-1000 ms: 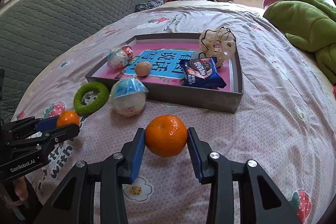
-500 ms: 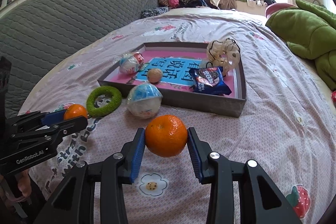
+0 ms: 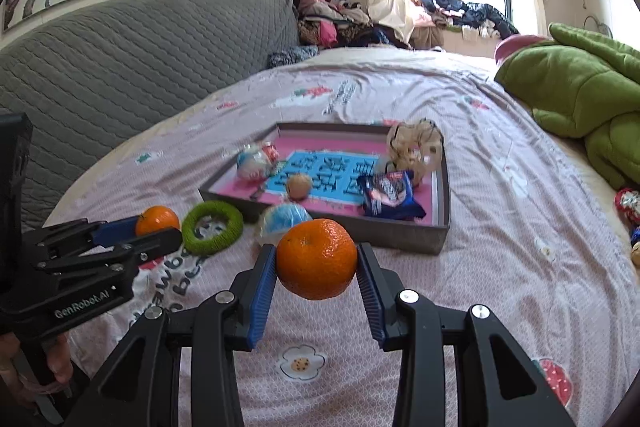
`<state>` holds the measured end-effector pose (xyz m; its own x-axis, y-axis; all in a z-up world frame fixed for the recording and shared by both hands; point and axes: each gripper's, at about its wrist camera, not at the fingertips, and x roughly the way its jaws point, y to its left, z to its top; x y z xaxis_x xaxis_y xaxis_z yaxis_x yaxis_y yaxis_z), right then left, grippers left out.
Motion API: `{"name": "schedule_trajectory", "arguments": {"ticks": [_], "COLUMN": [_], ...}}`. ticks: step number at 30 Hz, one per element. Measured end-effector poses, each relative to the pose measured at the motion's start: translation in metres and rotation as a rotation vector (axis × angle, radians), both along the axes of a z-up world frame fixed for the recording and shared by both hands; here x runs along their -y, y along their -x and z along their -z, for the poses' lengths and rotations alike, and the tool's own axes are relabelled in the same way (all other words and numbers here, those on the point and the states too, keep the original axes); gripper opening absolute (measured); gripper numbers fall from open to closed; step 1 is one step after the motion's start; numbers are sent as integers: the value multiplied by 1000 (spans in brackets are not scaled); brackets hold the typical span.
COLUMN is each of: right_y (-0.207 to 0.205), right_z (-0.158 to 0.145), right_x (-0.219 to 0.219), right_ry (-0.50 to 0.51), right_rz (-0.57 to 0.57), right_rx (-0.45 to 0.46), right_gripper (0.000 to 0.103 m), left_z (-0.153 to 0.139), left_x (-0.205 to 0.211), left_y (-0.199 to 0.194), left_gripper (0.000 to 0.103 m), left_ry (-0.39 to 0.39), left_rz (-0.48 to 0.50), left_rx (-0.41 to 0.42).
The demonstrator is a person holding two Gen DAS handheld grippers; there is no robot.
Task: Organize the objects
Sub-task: 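Lift and carry the orange with left tool while right tool carries its orange toward the tray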
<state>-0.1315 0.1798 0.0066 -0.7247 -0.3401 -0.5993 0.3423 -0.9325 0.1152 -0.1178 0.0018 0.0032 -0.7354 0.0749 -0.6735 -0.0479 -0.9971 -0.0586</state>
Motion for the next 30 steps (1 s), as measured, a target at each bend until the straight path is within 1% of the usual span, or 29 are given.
{"name": "schedule_trajectory", "arguments": {"ticks": [11, 23, 30], "right_y": [-1, 10, 19], "right_z": [-24, -61, -74], "right_x": [-2, -7, -10], "right_ry": [19, 16, 11], "right_rz": [21, 23, 25], "right_rx": [-68, -147, -177], "right_gripper": [40, 40, 40], "left_z": [-17, -39, -46], "left_x": [2, -7, -12], "left_y": [5, 18, 27], "left_gripper": [40, 40, 40], "left_ry": [9, 36, 46], "left_rz": [-16, -2, 6], "left_rx": [-45, -94, -111]}}
